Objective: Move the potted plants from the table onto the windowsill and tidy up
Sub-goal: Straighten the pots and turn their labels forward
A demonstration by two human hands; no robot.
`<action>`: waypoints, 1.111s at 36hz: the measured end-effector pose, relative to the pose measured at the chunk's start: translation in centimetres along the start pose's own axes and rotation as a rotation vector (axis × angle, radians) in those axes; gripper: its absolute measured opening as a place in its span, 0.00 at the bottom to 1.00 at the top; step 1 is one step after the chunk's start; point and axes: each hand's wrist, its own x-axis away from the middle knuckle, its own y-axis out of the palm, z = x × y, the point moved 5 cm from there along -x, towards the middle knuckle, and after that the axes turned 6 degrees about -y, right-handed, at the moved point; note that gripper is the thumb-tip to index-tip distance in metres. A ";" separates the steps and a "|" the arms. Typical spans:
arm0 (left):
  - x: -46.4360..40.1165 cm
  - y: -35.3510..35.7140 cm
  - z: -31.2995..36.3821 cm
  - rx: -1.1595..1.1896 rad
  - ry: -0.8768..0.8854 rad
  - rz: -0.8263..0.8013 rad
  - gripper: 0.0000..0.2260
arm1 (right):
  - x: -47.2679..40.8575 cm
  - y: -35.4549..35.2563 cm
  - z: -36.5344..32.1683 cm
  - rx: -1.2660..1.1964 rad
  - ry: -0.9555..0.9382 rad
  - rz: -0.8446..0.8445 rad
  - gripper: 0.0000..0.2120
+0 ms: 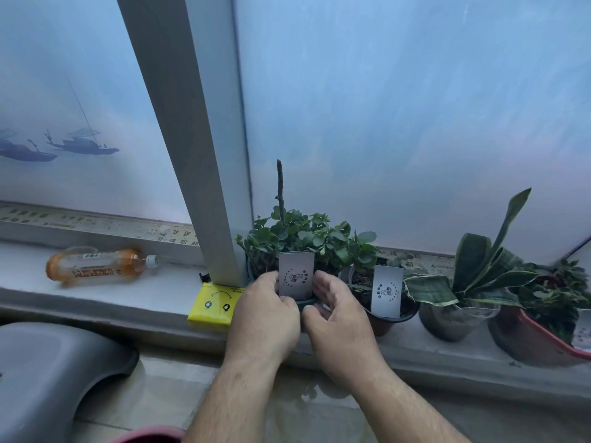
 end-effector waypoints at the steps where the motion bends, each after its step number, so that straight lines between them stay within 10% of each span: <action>1: 0.0 0.0 0.0 0.001 -0.002 -0.005 0.16 | -0.1 0.1 0.1 0.004 -0.002 0.002 0.26; 40: -0.1 0.1 0.3 0.025 -0.005 -0.047 0.19 | -0.7 0.1 0.7 0.024 -0.051 0.012 0.25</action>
